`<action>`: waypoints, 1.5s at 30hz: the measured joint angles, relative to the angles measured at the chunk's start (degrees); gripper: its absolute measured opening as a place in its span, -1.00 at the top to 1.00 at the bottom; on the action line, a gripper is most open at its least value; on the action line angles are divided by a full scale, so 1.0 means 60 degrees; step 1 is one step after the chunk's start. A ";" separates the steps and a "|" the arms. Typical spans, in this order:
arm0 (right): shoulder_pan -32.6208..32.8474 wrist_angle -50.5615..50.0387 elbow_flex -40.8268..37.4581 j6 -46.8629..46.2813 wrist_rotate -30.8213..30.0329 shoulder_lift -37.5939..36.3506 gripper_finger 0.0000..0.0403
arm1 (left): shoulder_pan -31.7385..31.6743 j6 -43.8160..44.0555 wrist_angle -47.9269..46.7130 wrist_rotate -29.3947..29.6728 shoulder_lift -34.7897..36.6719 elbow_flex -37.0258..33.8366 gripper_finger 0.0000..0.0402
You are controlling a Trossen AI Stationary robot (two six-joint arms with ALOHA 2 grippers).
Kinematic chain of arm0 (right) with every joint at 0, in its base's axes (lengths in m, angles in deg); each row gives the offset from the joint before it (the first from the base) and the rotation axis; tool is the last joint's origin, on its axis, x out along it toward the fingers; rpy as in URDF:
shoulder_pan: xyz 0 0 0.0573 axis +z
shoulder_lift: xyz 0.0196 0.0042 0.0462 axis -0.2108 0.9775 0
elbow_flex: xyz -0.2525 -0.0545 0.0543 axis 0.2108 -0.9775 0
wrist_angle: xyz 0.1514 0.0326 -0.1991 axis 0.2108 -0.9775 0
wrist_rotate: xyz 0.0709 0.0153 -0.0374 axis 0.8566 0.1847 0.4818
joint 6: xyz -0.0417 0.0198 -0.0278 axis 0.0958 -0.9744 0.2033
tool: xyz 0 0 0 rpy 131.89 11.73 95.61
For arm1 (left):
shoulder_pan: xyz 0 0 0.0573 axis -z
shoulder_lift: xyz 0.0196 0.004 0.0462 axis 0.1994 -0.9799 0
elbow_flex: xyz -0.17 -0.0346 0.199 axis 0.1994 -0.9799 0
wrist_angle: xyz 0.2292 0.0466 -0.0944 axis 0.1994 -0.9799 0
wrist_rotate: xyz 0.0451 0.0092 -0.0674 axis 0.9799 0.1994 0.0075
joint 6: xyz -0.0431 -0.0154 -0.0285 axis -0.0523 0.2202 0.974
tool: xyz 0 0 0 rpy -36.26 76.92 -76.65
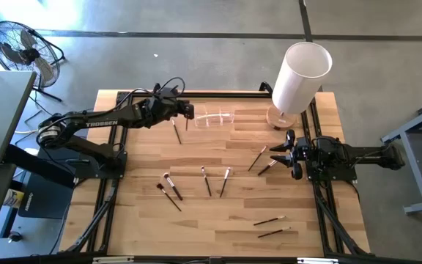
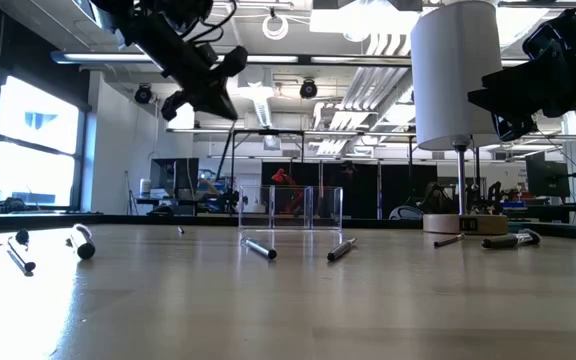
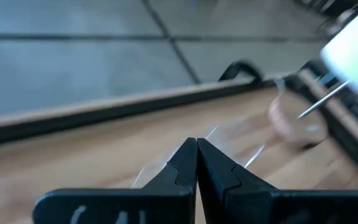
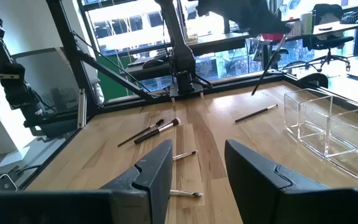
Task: Pick & Place Makeup Brushes
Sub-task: Put the black eyeshadow brush into the transparent organizer, then put the black powder brush into the transparent organizer
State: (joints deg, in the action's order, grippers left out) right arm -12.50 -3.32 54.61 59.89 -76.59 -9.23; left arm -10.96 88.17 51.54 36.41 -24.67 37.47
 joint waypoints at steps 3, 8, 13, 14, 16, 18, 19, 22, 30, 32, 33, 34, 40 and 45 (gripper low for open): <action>0.0002 0.0000 0.0000 0.0000 0.0005 -0.0001 0.29 | -0.0004 -0.0454 0.0963 0.0082 -0.0107 0.0000 1.00; 0.0000 0.0002 0.0000 0.0000 -0.0002 -0.0002 0.29 | -0.0005 -0.1381 0.2247 0.0703 -0.0234 0.0000 1.00; 0.0002 0.0000 0.0000 0.0000 0.0002 -0.0002 0.29 | -0.0185 -0.2061 0.3507 0.0456 -0.0894 0.0001 1.00; 0.0000 0.0000 0.0000 0.0000 -0.0005 -0.0002 0.29 | -0.0256 -0.2040 0.3682 0.0328 -0.1031 0.0000 1.00; 0.0002 0.0000 0.0000 0.0000 0.0000 0.0000 0.29 | -0.0387 -0.1940 0.3888 0.0143 -0.1301 0.0007 1.00; 0.0002 0.0000 0.0000 0.0000 0.0002 -0.0002 0.29 | -0.0413 -0.1899 0.3857 0.0003 -0.1579 0.0004 1.00; 0.0002 0.0000 0.0000 0.0000 0.0000 -0.0002 0.29 | -0.0415 -0.1891 0.3826 0.0000 -0.1700 0.0004 1.00; 0.0002 0.0000 0.0000 0.0000 0.0002 -0.0002 0.29 | -0.0379 -0.2058 0.3837 -0.0099 -0.1934 0.0004 1.00; 0.0001 0.0000 0.0000 0.0000 -0.0002 -0.0002 0.29 | -0.0379 -0.2016 0.3693 -0.0716 -0.2298 0.0004 0.99; 0.0002 0.0000 0.0000 0.0000 0.0002 0.0002 0.29 | -0.0379 -0.2263 0.3679 -0.0725 -0.2298 0.0004 0.97; 0.0002 0.0000 0.0000 0.0000 -0.0002 0.0000 0.29 | -0.0382 -0.2503 0.3656 -0.0725 -0.2298 0.0004 0.94; 0.0002 0.0000 0.0000 0.0000 -0.0002 -0.0002 0.29 | -0.0382 -0.2755 0.3630 -0.0725 -0.2298 0.0004 0.90; 0.0002 0.0000 0.0000 0.0000 -0.0002 -0.0002 0.29 | -0.0382 -0.3269 0.3644 -0.0721 -0.2298 0.0004 0.56; 0.0002 0.0000 0.0000 0.0000 -0.0002 -0.0002 0.29 | -0.0382 -0.3270 0.2835 -0.1358 -0.2080 0.0530 0.32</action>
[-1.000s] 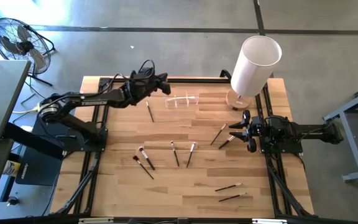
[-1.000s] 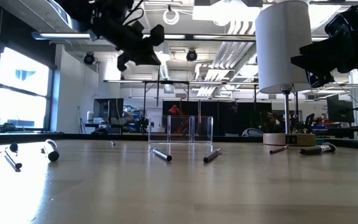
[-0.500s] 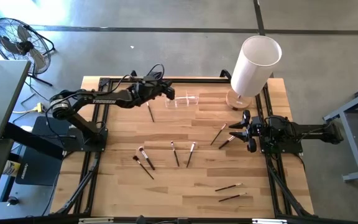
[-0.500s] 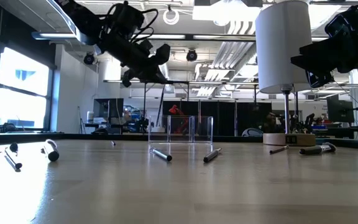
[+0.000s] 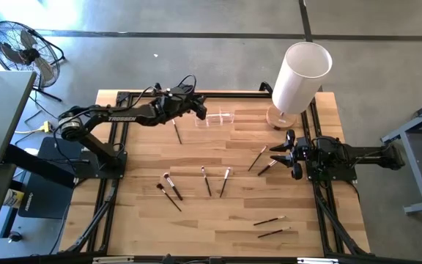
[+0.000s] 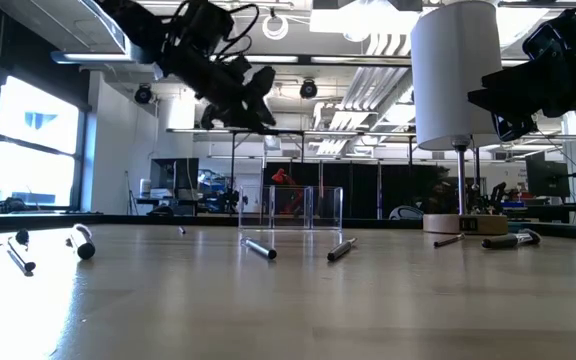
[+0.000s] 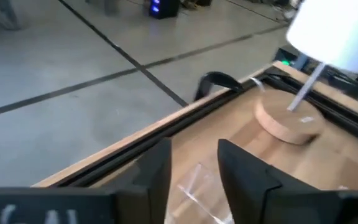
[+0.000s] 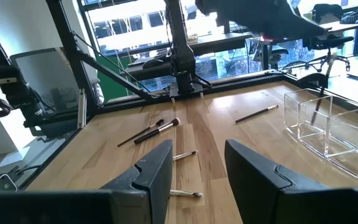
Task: Pick & Place Makeup Brushes
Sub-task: Put the black powder brush into the transparent organizer
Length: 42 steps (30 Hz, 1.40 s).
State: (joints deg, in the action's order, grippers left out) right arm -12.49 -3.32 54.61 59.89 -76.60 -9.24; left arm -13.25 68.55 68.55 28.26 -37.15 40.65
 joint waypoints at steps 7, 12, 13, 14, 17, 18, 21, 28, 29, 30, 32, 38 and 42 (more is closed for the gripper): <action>0.0000 0.0000 0.0000 0.0000 0.0000 0.0003 0.29 | 0.0104 0.0512 -0.3266 -0.1465 0.0351 0.2103 0.27; -0.0001 0.0001 0.0000 0.0000 0.0001 0.0004 0.29 | 0.0763 0.0501 -0.5297 -0.1499 0.0474 0.3677 0.36; -0.0001 0.0004 0.0000 0.0000 0.0000 0.0002 0.29 | 0.0975 0.0531 -0.5719 -0.1421 0.0476 0.3972 0.38; -0.0003 0.0004 0.0000 0.0000 0.0000 0.0003 0.29 | 0.1190 0.0624 -0.6080 -0.1242 0.0489 0.4225 0.41; -0.0004 0.0004 0.0000 0.0000 0.0000 0.0003 0.29 | 0.2062 0.1113 -0.7160 -0.0272 0.0515 0.4621 0.55; 0.0000 0.0004 0.0000 0.0000 0.0000 0.0002 0.29 | 0.2368 0.1341 -0.7485 -0.0050 0.0502 0.4648 0.62; 0.0000 0.0004 0.0000 0.0000 0.0000 0.0004 0.29 | 0.3297 0.1891 -0.8323 0.0107 0.0485 0.4650 0.89; 0.0000 0.0040 0.0000 0.0000 0.0004 0.0002 0.29 | 0.5486 0.2691 -0.9735 0.0738 0.0493 0.4479 0.98; -0.0002 0.0044 0.0000 0.0000 0.0011 0.0004 0.29 | 0.5757 0.2703 -0.9690 0.0937 0.0493 0.4330 0.99; -0.0003 0.0052 0.0000 -0.0003 0.0015 0.0003 0.29 | 0.6008 0.2785 -0.9697 0.1143 0.0488 0.4168 0.98; -0.0001 0.0106 -0.0004 0.0000 0.0008 0.0002 0.29 | 0.6445 0.3173 -0.9866 0.1524 0.0550 0.3774 0.99; -0.0002 0.0535 -0.0004 -0.0330 -0.0008 0.0004 0.29 | 0.7300 0.4448 -1.0001 0.2121 0.1982 0.1632 1.00; -0.0004 0.0813 -0.0004 -0.0449 -0.0481 0.0005 0.29 | 0.7394 0.4129 -0.8764 0.2102 0.3580 -0.0229 1.00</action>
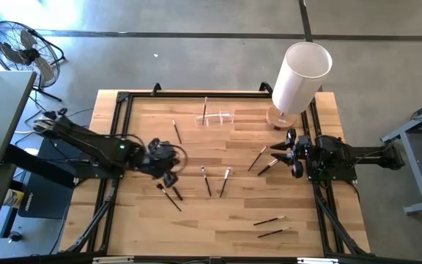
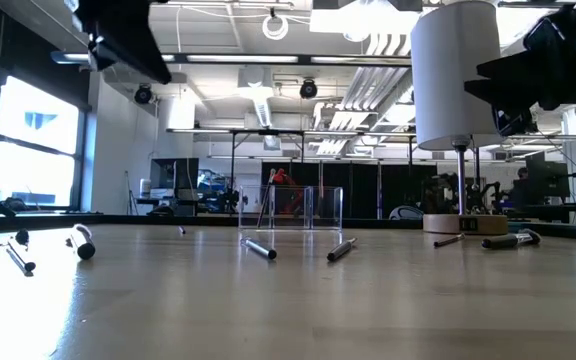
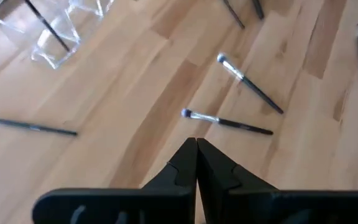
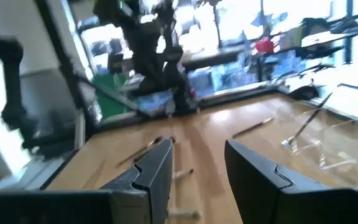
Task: Pick & Place Makeup Brushes
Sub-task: Put the black powder brush into the transparent organizer
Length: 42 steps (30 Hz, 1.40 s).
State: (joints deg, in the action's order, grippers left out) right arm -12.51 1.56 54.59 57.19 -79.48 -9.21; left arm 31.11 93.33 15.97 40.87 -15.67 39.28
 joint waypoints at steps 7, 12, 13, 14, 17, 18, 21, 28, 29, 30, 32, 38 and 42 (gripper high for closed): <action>0.0004 0.1227 0.0000 -0.2367 -0.0062 -0.0005 0.29 | -0.0198 -0.1002 0.1512 -0.0436 0.3322 -0.2860 1.00; 0.0000 0.1451 0.0000 -0.2646 -0.0066 -0.0009 0.29 | -0.0345 -0.1020 0.1611 -0.0713 0.5101 -0.3617 1.00; 0.0000 0.1449 0.0000 -0.2656 -0.0065 -0.0009 0.29 | -0.0326 -0.1017 0.1557 -0.0691 0.5333 -0.3668 1.00; 0.0001 0.1449 0.0000 -0.2664 -0.0064 -0.0009 0.29 | -0.0330 -0.1017 0.1559 -0.0649 0.5530 -0.3684 1.00; 0.0000 0.1438 0.0000 -0.2257 -0.0066 -0.0009 0.29 | -0.0330 -0.1017 0.1609 -0.0580 0.5971 -0.3685 1.00; 0.0000 0.1435 0.0000 -0.2022 -0.0065 -0.0005 0.29 | -0.0329 -0.1018 0.1650 -0.0538 0.6077 -0.3685 1.00; 0.0002 0.1411 0.0000 -0.1212 -0.0107 -0.0009 0.30 | -0.0330 -0.1076 0.1656 -0.0322 0.6200 -0.3681 1.00; -0.0007 0.1895 0.0000 -0.1402 -0.1425 -0.0001 0.32 | -0.0330 -0.1639 0.1447 -0.0176 0.5884 -0.3681 1.00; -0.0007 0.2132 0.0016 -0.1490 -0.1421 0.0029 0.34 | -0.0330 -0.1654 0.1365 -0.0176 0.5805 -0.3681 1.00; 0.0001 0.2216 0.0113 -0.1592 -0.1463 0.0118 0.37 | -0.0330 -0.1658 0.1243 -0.0176 0.5743 -0.3681 1.00; 0.0041 0.2042 0.0568 -0.1611 -0.1620 0.0506 0.42 | -0.0330 -0.1658 0.1060 -0.0178 0.5677 -0.3685 1.00; 0.0365 0.0039 0.3113 -0.0737 -0.3106 0.3611 0.58 | -0.0330 -0.2036 0.0959 -0.0028 0.5666 -0.3681 1.00; 0.0427 -0.2210 0.5333 -0.1725 -0.4533 0.6313 0.60 | -0.0333 -0.1579 0.0944 0.0166 0.5870 -0.3681 1.00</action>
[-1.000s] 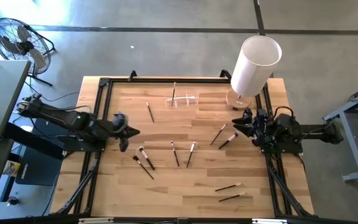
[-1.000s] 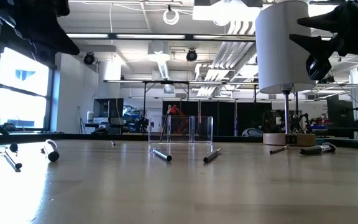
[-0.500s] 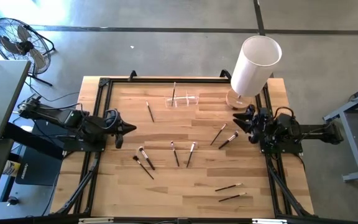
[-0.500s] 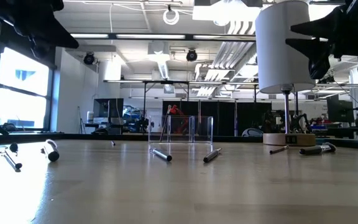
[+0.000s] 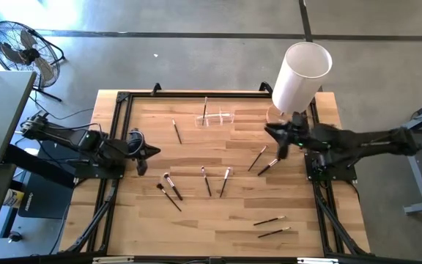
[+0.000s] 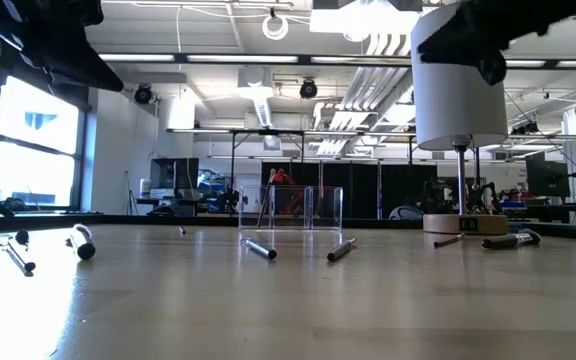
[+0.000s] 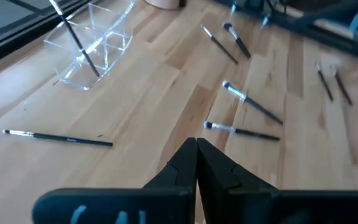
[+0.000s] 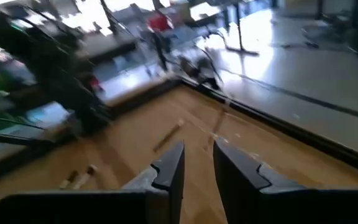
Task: Pick & Place Makeup Brushes
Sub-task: Put the black powder brush into the transparent organizer
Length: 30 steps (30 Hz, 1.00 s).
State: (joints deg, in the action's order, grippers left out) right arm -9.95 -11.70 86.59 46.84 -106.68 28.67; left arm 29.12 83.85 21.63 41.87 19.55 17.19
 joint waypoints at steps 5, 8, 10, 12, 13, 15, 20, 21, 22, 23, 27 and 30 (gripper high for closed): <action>0.0006 -0.3744 0.2830 -0.3812 -0.0832 0.2891 0.61 | -0.0005 0.0132 -0.0179 -0.0070 0.0073 0.0000 1.00; 0.0006 -0.6358 0.4196 -0.7206 -0.0497 0.4214 0.61 | -0.0005 0.0116 -0.0202 -0.0232 0.0066 0.0000 1.00; 0.0038 -0.7828 0.4789 -0.8905 -0.0139 0.4893 0.61 | -0.0005 -0.0095 -0.0194 -0.0416 0.0066 0.0000 1.00; 0.0150 -0.8883 0.5068 -1.0248 0.0265 0.5415 0.61 | -0.0005 -0.0367 -0.0169 -0.0582 0.0062 0.0000 1.00; 0.0205 -0.9206 0.5079 -1.0884 0.0466 0.5579 0.60 | -0.0005 -0.0522 -0.0142 -0.0670 0.0058 0.0000 1.00; 0.0361 -0.9446 0.4865 -1.2003 0.0961 0.5827 0.57 | -0.0005 -0.0795 -0.0092 -0.0744 0.0058 0.0000 1.00; 0.0672 -0.9014 0.3552 -1.4074 0.2140 0.5946 0.41 | -0.0005 -0.1247 -0.0095 -0.0891 0.0058 0.0000 1.00; 0.0663 -0.8826 0.3229 -1.4394 0.2427 0.5934 0.37 | -0.0005 -0.1283 -0.0095 -0.0923 0.0059 0.0000 1.00; 0.0624 -0.8654 0.2916 -1.4664 0.2694 0.5917 0.33 | -0.0005 -0.1296 -0.0095 -0.0973 0.0062 0.0000 1.00; 0.0559 -0.8526 0.2635 -1.4873 0.2882 0.5893 0.29 | -0.0005 -0.1296 -0.0098 -0.1035 0.0062 0.0000 1.00; 0.0069 -0.7989 0.1587 -1.5415 0.3539 0.5851 0.14 | -0.0001 -0.1300 -0.0119 -0.1306 0.0060 0.0000 1.00; -0.0382 -0.7452 0.0894 -1.5648 0.3871 0.5849 0.07 | -0.0001 -0.1296 -0.0124 -0.1417 0.0058 0.0000 1.00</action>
State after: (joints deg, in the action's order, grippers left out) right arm -12.24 -56.41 91.95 -47.04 -83.45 63.77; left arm 29.11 76.08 20.89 33.37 19.90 17.19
